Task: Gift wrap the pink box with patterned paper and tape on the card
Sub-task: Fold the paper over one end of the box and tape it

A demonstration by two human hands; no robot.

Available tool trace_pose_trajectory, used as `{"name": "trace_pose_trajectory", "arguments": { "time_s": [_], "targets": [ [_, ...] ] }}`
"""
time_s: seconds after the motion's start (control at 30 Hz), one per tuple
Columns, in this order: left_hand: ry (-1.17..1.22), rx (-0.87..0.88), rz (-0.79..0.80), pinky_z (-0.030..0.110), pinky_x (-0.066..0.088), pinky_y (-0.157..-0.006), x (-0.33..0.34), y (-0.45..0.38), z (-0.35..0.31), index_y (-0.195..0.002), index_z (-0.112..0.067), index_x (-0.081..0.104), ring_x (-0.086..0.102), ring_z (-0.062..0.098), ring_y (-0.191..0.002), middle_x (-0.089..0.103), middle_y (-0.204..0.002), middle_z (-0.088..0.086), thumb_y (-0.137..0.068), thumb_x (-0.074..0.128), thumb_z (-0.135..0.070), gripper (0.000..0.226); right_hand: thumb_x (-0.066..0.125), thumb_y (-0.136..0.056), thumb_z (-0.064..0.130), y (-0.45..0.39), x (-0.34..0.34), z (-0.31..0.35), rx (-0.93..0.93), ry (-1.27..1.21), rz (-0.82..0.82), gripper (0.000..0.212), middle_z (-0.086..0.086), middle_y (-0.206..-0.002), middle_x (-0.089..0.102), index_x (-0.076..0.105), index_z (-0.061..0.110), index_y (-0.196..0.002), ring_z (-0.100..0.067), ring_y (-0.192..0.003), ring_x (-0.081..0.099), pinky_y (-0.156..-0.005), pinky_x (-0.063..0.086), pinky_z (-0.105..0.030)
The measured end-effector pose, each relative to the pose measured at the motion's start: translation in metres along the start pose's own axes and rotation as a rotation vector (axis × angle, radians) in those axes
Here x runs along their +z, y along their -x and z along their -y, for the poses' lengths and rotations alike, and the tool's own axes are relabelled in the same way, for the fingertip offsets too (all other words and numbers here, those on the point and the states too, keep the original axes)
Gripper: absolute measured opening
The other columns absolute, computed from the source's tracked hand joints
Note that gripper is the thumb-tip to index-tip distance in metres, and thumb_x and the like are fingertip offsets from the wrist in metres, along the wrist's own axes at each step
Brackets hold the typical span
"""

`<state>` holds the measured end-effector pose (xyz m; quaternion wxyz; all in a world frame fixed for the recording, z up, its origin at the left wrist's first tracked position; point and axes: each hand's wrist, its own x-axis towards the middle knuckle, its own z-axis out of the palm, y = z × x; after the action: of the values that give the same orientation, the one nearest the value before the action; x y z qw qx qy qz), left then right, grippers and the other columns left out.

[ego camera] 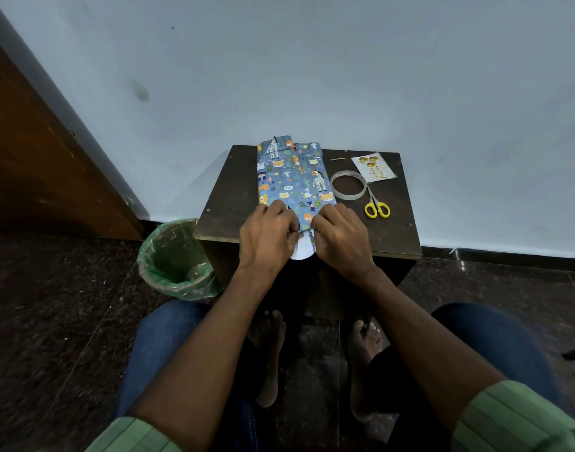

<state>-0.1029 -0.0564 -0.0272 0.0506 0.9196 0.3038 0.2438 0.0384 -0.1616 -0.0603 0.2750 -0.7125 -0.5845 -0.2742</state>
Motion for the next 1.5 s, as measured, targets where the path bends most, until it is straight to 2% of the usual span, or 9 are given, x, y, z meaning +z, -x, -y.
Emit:
{"name": "trace_pose_trajectory", "arguments": {
  "time_s": [0.07,0.17,0.3,0.43,0.53,0.63,1.0,1.13,1.5],
  "targets": [
    [0.059,-0.019,0.084,0.032,0.048,-0.066,-0.007,-0.005,0.006,-0.088,-0.031,0.073,0.059,0.016,-0.097,0.063,-0.102,-0.01,-0.081,0.089,-0.04,0.019,0.064,-0.077,-0.006,0.0,-0.001,0.0,0.017,-0.015,0.001,0.017,-0.008,-0.081,0.055,0.057,0.009,-0.077,-0.03,-0.073,0.05,-0.062,0.04,-0.041],
    [0.098,-0.031,0.109,0.031,0.05,-0.074,-0.01,-0.008,0.013,-0.097,-0.034,0.072,0.059,0.015,-0.106,0.062,-0.108,-0.013,-0.084,0.087,-0.034,0.02,0.064,-0.079,-0.005,-0.002,-0.002,-0.001,0.035,-0.027,0.013,0.016,-0.007,-0.082,0.055,0.059,0.01,-0.078,-0.029,-0.075,0.05,-0.063,0.038,-0.041],
    [0.053,-0.017,0.05,0.027,0.044,-0.068,-0.008,-0.005,0.006,-0.1,-0.032,0.07,0.062,0.018,-0.101,0.064,-0.107,-0.011,-0.082,0.089,-0.027,0.026,0.067,-0.083,-0.002,-0.001,-0.002,-0.004,0.029,-0.032,0.015,0.015,-0.006,-0.082,0.056,0.061,0.01,-0.077,-0.029,-0.075,0.05,-0.066,0.036,-0.04],
    [-0.004,0.004,-0.012,0.031,0.05,-0.065,-0.006,-0.006,0.001,-0.107,-0.028,0.072,0.067,0.022,-0.096,0.068,-0.105,-0.007,-0.08,0.087,-0.027,0.03,0.067,-0.087,0.004,-0.001,-0.001,-0.004,-0.014,-0.017,0.013,0.013,-0.007,-0.082,0.056,0.06,0.01,-0.077,-0.029,-0.075,0.05,-0.066,0.038,-0.04],
    [-0.047,0.031,-0.006,0.032,0.052,-0.067,-0.006,-0.007,0.0,-0.113,-0.029,0.074,0.068,0.022,-0.098,0.069,-0.107,-0.006,-0.081,0.087,-0.031,0.035,0.065,-0.089,0.006,0.0,0.002,-0.006,-0.039,0.008,0.028,0.005,-0.007,-0.087,0.059,0.067,0.011,-0.09,-0.029,-0.078,0.053,-0.067,0.041,-0.041],
    [-0.052,0.049,0.027,0.033,0.053,-0.07,-0.007,-0.009,0.001,-0.114,-0.028,0.076,0.068,0.021,-0.099,0.07,-0.108,-0.005,-0.08,0.091,-0.038,0.039,0.063,-0.089,0.008,0.002,0.003,-0.007,-0.025,-0.005,0.037,0.015,-0.007,-0.093,0.062,0.071,0.011,-0.101,-0.029,-0.082,0.056,-0.07,0.043,-0.041],
    [-0.1,0.154,-0.028,0.031,0.049,-0.055,0.001,-0.009,0.005,-0.09,-0.019,0.08,0.068,0.029,-0.071,0.069,-0.083,0.002,-0.074,0.092,-0.026,0.021,0.067,-0.097,0.018,0.0,0.003,-0.01,0.019,-0.059,0.003,0.009,-0.006,-0.097,0.065,0.072,0.01,-0.097,-0.029,-0.086,0.06,-0.072,0.047,-0.042],
    [-0.106,0.155,-0.03,0.03,0.048,-0.051,0.003,-0.009,0.006,-0.083,-0.02,0.082,0.069,0.03,-0.067,0.071,-0.076,0.001,-0.077,0.085,-0.028,0.01,0.072,-0.092,0.01,-0.001,0.003,-0.012,-0.002,-0.058,0.009,0.004,-0.007,-0.095,0.066,0.074,0.01,-0.096,-0.03,-0.084,0.061,-0.07,0.046,-0.041],
    [-0.235,0.191,0.037,0.021,0.022,-0.047,0.001,-0.004,0.005,-0.068,-0.022,0.075,0.063,0.024,-0.049,0.063,-0.067,-0.002,-0.074,0.096,-0.033,0.024,0.068,-0.093,0.004,0.0,0.001,-0.008,-0.087,0.037,-0.065,0.011,-0.008,-0.08,0.058,0.069,0.009,-0.083,-0.03,-0.07,0.054,-0.06,0.04,-0.04]
  ]
}}
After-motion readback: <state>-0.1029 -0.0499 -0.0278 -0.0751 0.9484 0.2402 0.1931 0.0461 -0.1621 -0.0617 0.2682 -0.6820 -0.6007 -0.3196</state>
